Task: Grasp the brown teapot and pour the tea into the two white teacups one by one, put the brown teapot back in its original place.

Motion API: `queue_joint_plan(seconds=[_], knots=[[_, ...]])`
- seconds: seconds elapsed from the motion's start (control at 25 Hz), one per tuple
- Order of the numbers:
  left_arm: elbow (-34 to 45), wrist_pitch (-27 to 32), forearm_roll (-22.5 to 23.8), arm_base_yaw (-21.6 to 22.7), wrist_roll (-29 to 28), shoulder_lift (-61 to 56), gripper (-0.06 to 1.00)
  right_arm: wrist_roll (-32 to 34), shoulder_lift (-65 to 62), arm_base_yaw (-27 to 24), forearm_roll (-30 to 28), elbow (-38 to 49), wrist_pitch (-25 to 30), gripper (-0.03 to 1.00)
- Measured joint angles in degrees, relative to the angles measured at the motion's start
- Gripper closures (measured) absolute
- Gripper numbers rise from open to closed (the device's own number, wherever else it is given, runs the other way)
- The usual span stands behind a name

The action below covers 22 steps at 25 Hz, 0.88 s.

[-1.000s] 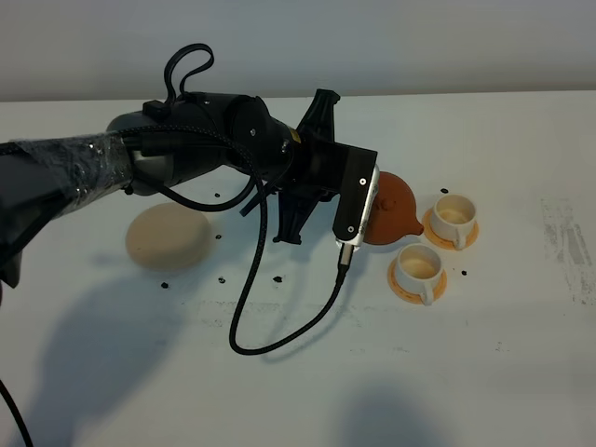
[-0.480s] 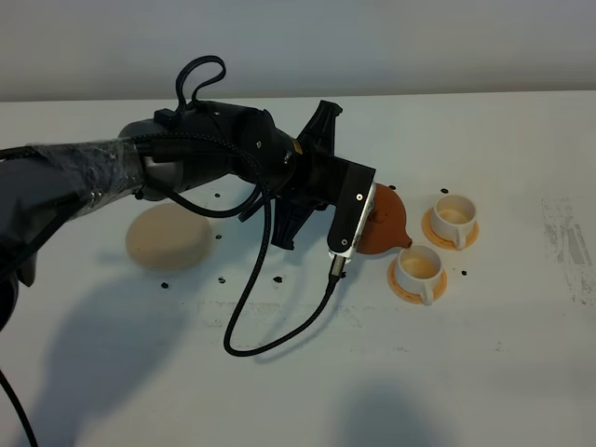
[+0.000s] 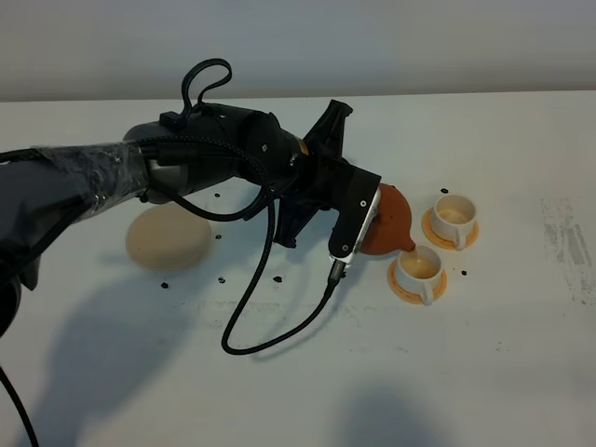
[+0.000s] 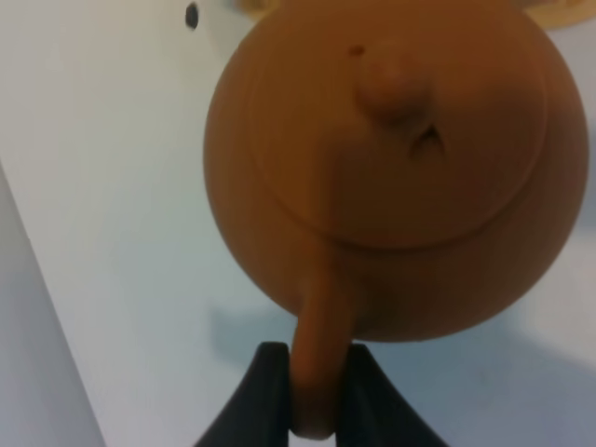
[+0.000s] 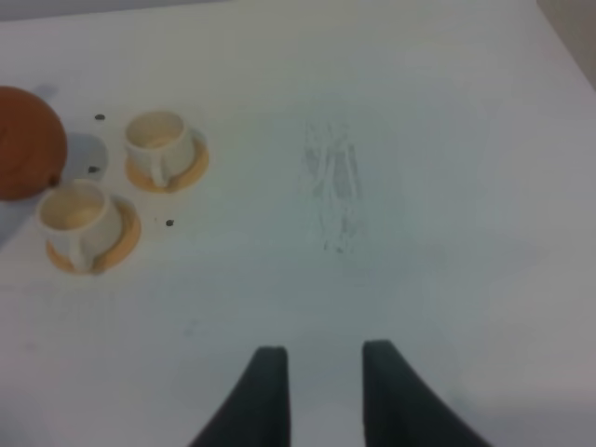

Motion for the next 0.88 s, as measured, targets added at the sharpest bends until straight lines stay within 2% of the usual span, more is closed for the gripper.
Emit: queue_joint_plan(seconds=[0.88], knots=[[0.00, -3.88, 0.07, -0.12, 4.56, 0.00, 0.85, 0.00, 0.00, 0.00, 0.00, 0.00, 0.00, 0.75]])
